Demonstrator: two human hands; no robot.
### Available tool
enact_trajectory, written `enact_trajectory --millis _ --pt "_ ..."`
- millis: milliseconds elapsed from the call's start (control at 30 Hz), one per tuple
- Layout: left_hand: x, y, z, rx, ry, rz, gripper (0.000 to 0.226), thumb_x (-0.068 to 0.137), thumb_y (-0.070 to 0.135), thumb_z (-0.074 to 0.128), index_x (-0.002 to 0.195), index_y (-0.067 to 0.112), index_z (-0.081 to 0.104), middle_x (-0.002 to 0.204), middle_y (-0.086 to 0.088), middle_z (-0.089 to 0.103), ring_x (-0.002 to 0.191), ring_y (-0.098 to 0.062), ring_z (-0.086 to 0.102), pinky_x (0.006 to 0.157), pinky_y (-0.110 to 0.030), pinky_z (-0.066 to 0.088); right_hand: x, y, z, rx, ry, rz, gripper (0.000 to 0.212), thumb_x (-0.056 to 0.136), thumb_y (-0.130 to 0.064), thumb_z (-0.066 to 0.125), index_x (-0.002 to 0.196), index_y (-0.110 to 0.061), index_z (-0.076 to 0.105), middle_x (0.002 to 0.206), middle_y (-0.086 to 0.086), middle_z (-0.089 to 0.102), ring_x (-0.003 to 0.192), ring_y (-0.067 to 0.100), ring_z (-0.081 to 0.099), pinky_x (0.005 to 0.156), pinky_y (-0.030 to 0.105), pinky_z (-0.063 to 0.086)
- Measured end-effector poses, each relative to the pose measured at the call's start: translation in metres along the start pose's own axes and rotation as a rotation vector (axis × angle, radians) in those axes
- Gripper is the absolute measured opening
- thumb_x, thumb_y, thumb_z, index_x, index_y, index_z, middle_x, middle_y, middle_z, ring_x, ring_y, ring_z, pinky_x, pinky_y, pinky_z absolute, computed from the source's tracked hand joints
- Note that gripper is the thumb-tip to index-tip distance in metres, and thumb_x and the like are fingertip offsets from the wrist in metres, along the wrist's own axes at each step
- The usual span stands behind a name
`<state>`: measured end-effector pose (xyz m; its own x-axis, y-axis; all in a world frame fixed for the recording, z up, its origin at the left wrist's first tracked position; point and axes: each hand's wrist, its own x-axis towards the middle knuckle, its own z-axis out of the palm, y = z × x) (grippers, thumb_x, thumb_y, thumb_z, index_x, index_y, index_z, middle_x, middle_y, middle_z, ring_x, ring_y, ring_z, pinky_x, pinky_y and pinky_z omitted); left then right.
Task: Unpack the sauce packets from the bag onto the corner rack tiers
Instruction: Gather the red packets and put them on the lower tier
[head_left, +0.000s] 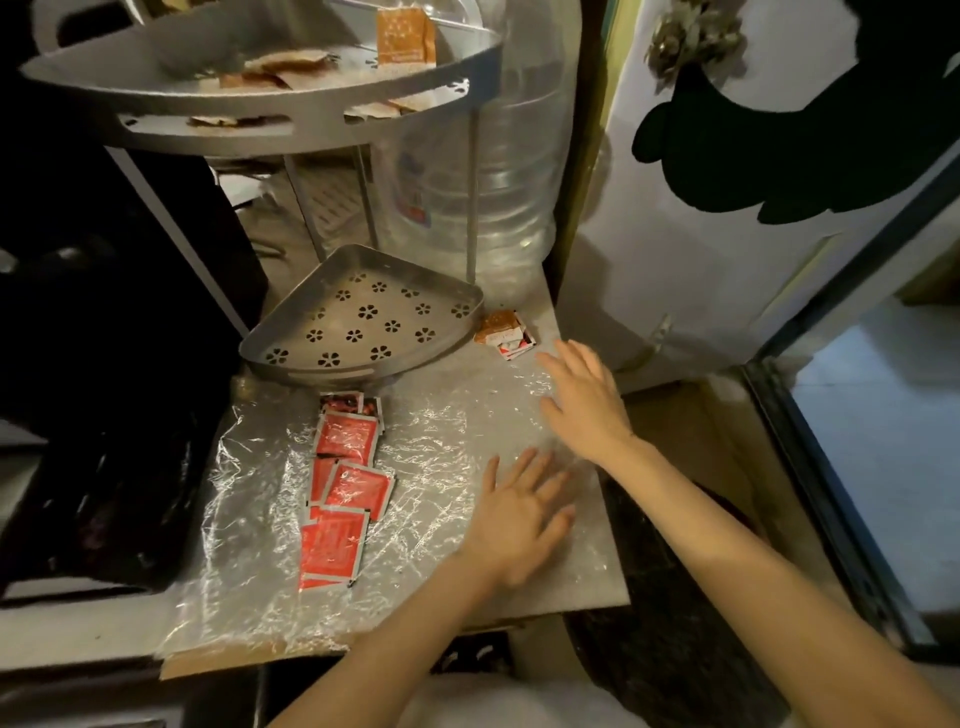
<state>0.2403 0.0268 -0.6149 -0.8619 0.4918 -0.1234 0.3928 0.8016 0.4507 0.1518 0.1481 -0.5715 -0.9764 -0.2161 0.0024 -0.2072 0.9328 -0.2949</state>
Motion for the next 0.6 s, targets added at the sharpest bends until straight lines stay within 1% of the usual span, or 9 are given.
enact_trajectory --millis 33,100,167,267,333,400,467,533,600 --pt "-0.003 -0.005 -0.008 -0.049 0.053 -0.035 0.066 0.084 0.052 0.01 0.141 0.025 0.029 0.154 0.0 0.023 0.142 -0.018 0.015 0.114 -0.044 -0.003 0.002 -0.008 0.0 -0.005 -0.026 -0.044 0.055 0.093 -0.019 0.044 0.144 -0.017 0.025 0.155 0.004 0.019 0.144 0.021 0.009 0.116 0.038 0.01" --pt "-0.011 -0.019 -0.025 -0.141 0.178 -0.103 0.063 0.082 0.047 0.02 0.135 0.02 0.041 0.142 -0.006 0.043 0.131 -0.022 0.039 0.112 -0.045 0.021 0.009 -0.023 0.003 -0.024 -0.077 -0.131 0.056 0.093 -0.019 0.043 0.145 -0.016 0.022 0.156 0.004 0.019 0.144 0.021 0.009 0.116 0.037 0.009" --pt "-0.025 -0.033 -0.041 -0.203 0.35 -0.16 0.053 0.084 0.04 0.034 0.126 0.014 0.052 0.129 -0.008 0.055 0.114 -0.025 0.054 0.098 -0.037 0.04 0.017 -0.04 0.008 -0.014 -0.105 -0.214 0.056 0.092 -0.019 0.044 0.144 -0.014 0.023 0.155 0.005 0.022 0.143 0.022 0.011 0.116 0.036 0.009" --pt "-0.055 -0.06 -0.056 -0.207 0.521 -0.384 0.042 0.086 0.027 0.054 0.125 0.012 0.052 0.127 -0.005 0.054 0.106 -0.024 0.057 0.091 -0.03 0.041 0.029 -0.068 0.018 -0.001 -0.147 -0.338 0.058 0.091 -0.023 0.048 0.144 -0.012 0.025 0.152 0.005 0.029 0.141 0.022 0.019 0.116 0.035 0.013" --pt "-0.075 -0.076 -0.056 -0.193 0.56 -0.573 0.05 0.083 0.029 0.062 0.128 0.01 0.048 0.128 -0.009 0.051 0.11 -0.027 0.053 0.093 -0.038 0.044 0.037 -0.086 0.026 0.038 -0.218 -0.388 0.064 0.089 -0.028 0.053 0.144 -0.013 0.024 0.152 0.005 0.028 0.141 0.021 0.021 0.115 0.036 0.016" --pt "-0.094 -0.085 -0.055 -0.19 0.559 -0.75 0.061 0.078 0.036 0.067 0.128 0.006 0.046 0.128 -0.015 0.049 0.112 -0.032 0.05 0.094 -0.043 0.044 0.045 -0.102 0.035 0.085 -0.277 -0.427 0.069 0.085 -0.033 0.06 0.143 -0.014 0.027 0.151 0.006 0.031 0.14 0.022 0.025 0.115 0.038 0.021" --pt "-0.108 -0.088 -0.052 -0.213 0.54 -0.885 0.068 0.076 0.035 0.068 0.129 0.003 0.041 0.129 -0.02 0.046 0.116 -0.035 0.044 0.095 -0.042 0.04 0.05 -0.115 0.042 0.123 -0.333 -0.457 0.073 0.081 -0.038 0.064 0.141 -0.014 0.031 0.149 0.008 0.036 0.137 0.024 0.03 0.113 0.04 0.027" --pt "-0.118 -0.089 -0.048 -0.193 0.507 -0.981 0.071 0.077 0.043 0.064 0.13 0.002 0.039 0.127 -0.018 0.045 0.116 -0.032 0.043 0.095 -0.04 0.039 0.053 -0.127 0.047 0.184 -0.397 -0.478 0.075 0.078 -0.039 0.067 0.14 -0.013 0.034 0.147 0.009 0.039 0.135 0.025 0.034 0.112 0.04 0.027" --pt "-0.123 -0.093 -0.042 -0.17 0.463 -1.017 0.068 0.077 0.053 0.059 0.122 0.003 0.045 0.121 -0.014 0.046 0.11 -0.028 0.045 0.094 -0.039 0.043 0.055 -0.136 0.051 0.227 -0.447 -0.49 0.077 0.075 -0.036 0.071 0.139 -0.013 0.035 0.145 0.009 0.041 0.134 0.024 0.035 0.112 0.038 0.022"
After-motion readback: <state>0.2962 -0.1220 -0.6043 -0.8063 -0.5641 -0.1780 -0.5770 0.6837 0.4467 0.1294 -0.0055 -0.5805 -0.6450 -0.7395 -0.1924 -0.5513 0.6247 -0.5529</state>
